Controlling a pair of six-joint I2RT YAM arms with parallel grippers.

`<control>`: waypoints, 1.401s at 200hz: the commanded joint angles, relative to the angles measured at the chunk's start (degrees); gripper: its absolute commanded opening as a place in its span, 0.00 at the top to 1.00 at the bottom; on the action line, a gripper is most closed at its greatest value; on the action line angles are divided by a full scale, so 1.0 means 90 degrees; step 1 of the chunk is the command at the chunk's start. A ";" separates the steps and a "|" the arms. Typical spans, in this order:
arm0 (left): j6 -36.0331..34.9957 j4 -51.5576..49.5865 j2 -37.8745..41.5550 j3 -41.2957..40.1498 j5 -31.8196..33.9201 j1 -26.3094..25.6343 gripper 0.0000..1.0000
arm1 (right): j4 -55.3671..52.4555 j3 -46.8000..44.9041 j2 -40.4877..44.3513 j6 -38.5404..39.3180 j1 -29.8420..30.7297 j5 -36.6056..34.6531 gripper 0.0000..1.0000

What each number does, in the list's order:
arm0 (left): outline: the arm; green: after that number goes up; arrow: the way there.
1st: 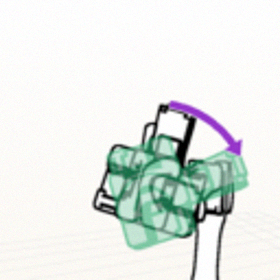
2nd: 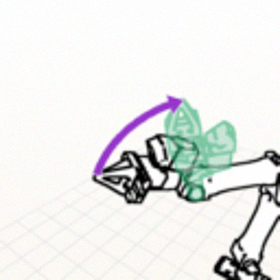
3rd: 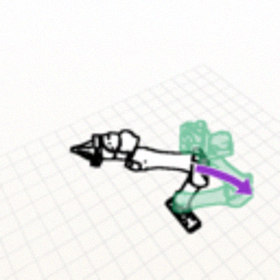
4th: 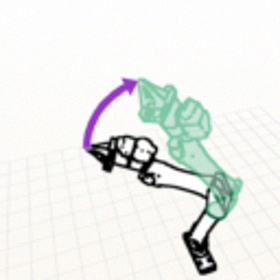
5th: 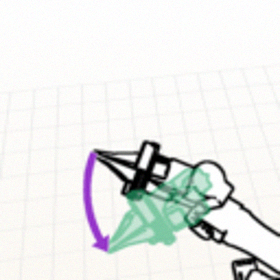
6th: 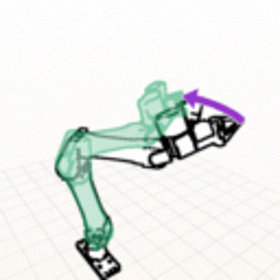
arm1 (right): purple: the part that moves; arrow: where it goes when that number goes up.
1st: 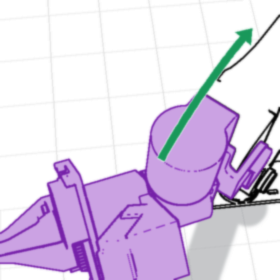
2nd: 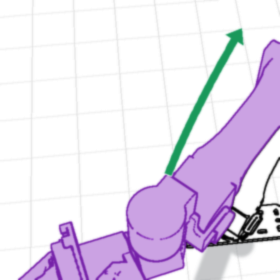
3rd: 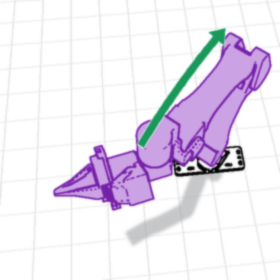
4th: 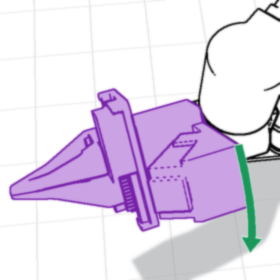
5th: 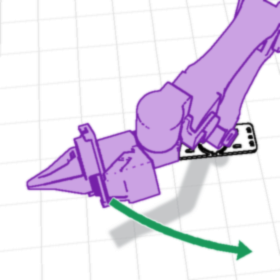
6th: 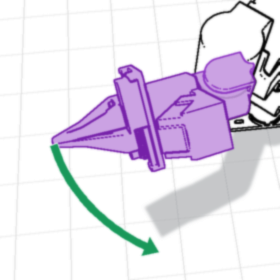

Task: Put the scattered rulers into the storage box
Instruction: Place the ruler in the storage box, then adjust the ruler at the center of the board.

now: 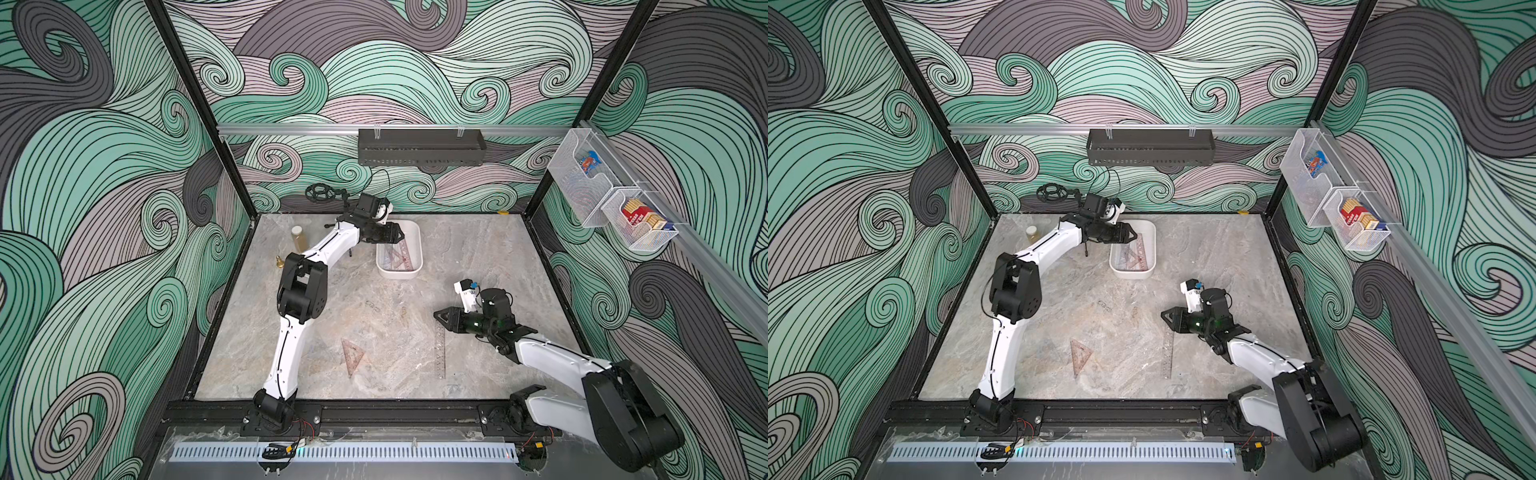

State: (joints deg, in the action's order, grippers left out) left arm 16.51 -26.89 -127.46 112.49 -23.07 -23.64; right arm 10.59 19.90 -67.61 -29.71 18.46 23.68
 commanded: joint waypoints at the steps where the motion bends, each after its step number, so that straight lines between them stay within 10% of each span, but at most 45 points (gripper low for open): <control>1: 0.0574 0.0304 0.1435 -0.1328 -0.0029 -0.0323 0.35 | -0.1097 -0.0156 0.0433 -0.0111 0.0147 -0.0726 0.49; 33: 0.1167 0.1753 0.3415 -0.4745 -0.0623 -0.0789 0.32 | -0.1074 -0.0713 0.0765 -0.0447 0.0663 -0.1160 0.42; 72: 0.1333 0.2055 0.4485 -0.6726 -0.0756 -0.0782 0.32 | 0.0139 -0.1011 -0.0251 -0.1079 0.1451 -0.1364 0.41; 136: 0.1448 0.2042 0.5013 -0.8094 -0.0738 -0.0360 0.33 | 0.1271 0.0754 -0.3101 -0.1288 0.2421 -0.1137 0.50; 208: 0.2073 0.2991 0.4419 -0.8558 -0.1413 -0.0773 0.36 | -0.0065 -0.0683 -0.0451 -0.0654 0.2425 -0.0825 0.49; 280: 0.2208 0.3400 0.3848 -0.8541 -0.1323 -0.0793 0.39 | 0.1981 -0.0193 -0.2573 -0.0822 0.2695 0.0243 0.60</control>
State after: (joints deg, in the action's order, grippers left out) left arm 35.79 3.11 -90.35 35.16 -35.64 -30.92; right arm 27.11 17.12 -83.59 -36.86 42.19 23.33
